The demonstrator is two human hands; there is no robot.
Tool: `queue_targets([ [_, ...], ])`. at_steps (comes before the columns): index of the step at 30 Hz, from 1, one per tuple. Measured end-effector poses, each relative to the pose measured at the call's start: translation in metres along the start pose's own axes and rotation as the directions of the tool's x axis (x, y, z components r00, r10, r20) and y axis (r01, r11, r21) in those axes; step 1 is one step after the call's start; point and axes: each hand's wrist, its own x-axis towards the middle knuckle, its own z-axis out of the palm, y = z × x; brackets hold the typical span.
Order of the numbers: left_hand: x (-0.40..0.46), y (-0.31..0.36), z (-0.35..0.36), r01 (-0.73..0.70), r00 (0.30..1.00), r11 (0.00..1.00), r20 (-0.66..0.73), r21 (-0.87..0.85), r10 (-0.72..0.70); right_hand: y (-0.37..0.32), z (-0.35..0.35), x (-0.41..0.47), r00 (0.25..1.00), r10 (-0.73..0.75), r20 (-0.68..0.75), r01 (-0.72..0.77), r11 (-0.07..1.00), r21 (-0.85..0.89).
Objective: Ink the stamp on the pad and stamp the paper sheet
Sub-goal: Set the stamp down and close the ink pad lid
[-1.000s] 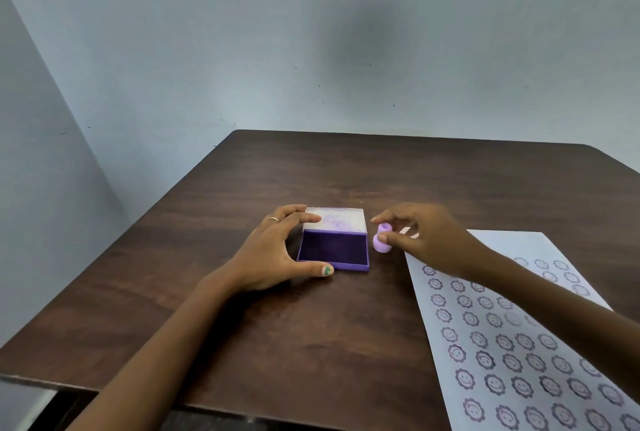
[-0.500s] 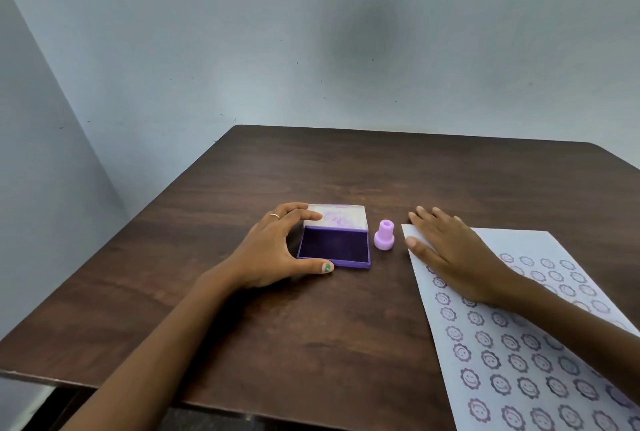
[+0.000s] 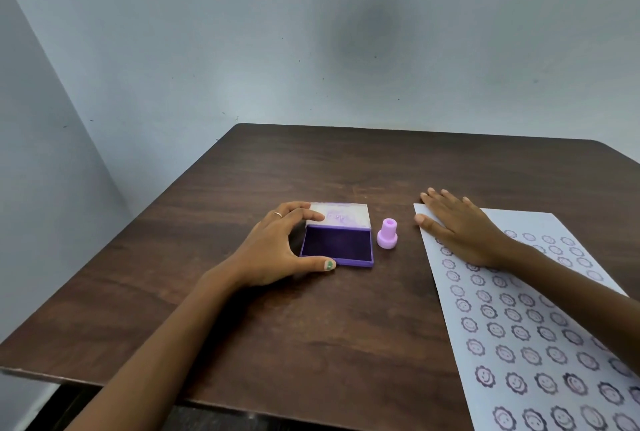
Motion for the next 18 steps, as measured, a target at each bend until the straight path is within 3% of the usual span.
queue_targets([
  [7, -0.002, 0.002, -0.002, -0.002, 1.0, 1.0, 0.009, -0.007, 0.002, -0.006, -0.018, 0.012, 0.996, 0.032, 0.083, -0.028, 0.998, -0.057],
  [12, -0.001, 0.004, -0.003, 0.005, 1.0, 1.0, 0.016, -0.014, -0.005, -0.045, -0.044, 0.024, 0.988, -0.148, -0.039, 0.151, 0.984, 0.089],
  [15, -0.002, 0.003, -0.003, 0.006, 1.0, 1.0, 0.018, -0.015, -0.006, -0.072, -0.05, 0.035, 0.963, -0.269, 0.023, 0.258, 0.94, 0.222],
  [18, -0.002, 0.003, -0.004, 0.005, 1.0, 1.0, 0.019, -0.022, -0.005, -0.089, -0.048, 0.049, 0.953, -0.29, 0.085, 0.266, 0.939, 0.217],
])
